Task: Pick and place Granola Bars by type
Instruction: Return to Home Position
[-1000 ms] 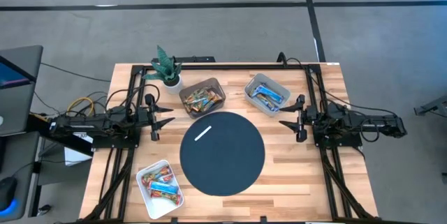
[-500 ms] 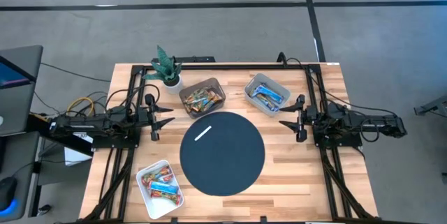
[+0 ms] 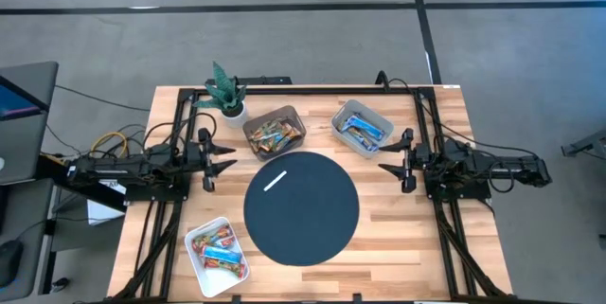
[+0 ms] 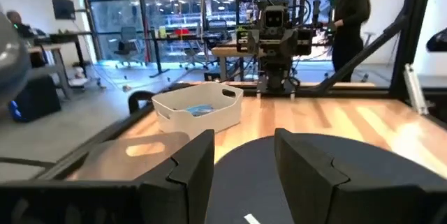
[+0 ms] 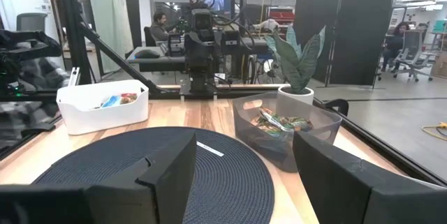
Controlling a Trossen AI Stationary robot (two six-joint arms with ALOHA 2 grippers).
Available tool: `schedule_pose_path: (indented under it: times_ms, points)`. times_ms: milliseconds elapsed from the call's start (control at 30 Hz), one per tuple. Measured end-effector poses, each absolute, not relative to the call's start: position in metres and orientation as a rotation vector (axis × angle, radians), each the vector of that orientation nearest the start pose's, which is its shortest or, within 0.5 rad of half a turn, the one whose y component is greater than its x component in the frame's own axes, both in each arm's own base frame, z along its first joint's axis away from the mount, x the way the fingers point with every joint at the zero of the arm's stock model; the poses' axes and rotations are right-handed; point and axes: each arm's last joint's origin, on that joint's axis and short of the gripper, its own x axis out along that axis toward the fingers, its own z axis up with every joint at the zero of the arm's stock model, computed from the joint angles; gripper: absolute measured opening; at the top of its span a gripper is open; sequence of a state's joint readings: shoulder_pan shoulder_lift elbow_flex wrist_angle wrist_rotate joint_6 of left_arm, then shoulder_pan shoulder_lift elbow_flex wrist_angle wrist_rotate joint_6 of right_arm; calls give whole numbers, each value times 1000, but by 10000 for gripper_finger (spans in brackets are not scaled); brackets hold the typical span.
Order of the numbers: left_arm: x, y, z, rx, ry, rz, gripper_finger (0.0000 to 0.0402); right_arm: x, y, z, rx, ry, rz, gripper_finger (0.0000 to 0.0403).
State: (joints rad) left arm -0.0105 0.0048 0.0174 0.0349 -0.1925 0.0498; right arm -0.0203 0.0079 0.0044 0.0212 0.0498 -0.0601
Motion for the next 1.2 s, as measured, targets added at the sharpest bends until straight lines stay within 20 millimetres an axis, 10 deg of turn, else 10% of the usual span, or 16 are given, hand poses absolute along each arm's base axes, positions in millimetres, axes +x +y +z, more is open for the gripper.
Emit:
schedule_pose_path:
  times_ms: [333,1200]
  points:
    - [97,-5,172,24,-45,-132,145,98,-3,166,-60,-16,-70,234]
    - [97,-1,170,-74,-21,-6,145,98,-3,166,-60,-15,-71,234]
